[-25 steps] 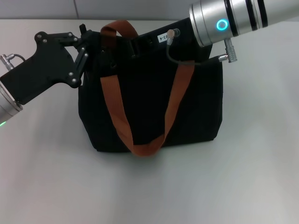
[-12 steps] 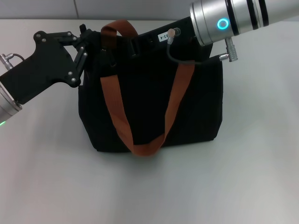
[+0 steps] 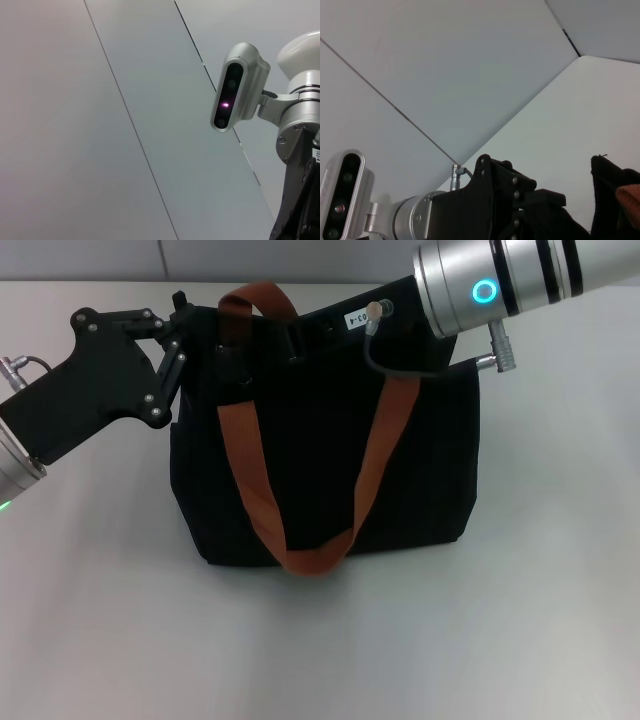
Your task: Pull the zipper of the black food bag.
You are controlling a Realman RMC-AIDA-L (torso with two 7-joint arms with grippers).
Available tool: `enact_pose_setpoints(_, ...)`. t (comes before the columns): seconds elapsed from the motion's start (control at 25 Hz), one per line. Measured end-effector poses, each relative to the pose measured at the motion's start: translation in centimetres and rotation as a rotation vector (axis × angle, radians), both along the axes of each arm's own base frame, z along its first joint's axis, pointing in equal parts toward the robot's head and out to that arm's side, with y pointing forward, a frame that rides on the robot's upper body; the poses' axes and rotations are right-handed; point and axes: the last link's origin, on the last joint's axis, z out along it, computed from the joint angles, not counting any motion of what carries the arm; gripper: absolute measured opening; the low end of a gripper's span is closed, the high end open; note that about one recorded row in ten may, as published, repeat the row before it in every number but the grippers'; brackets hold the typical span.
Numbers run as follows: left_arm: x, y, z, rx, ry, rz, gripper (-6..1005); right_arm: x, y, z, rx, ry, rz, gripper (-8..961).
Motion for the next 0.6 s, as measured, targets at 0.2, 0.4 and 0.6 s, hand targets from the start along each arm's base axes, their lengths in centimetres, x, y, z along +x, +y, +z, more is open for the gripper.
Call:
enact_pose_setpoints(0.2, 0.0, -0.01, 0.0, 0.0, 0.0, -0.001, 64, 0.01, 0.0, 0.0, 0.0, -0.001, 0.001, 133)
enact_pose_setpoints(0.4, -0.07, -0.08, 0.0, 0.0, 0.0, 0.002, 65, 0.08, 0.0, 0.02, 0.002, 0.0, 0.002, 170)
enact_pose_setpoints(0.6, -0.09, -0.1, 0.0, -0.001, 0.0, 0.002, 66, 0.05, -0.15, 0.01, -0.007, -0.001, 0.009, 179)
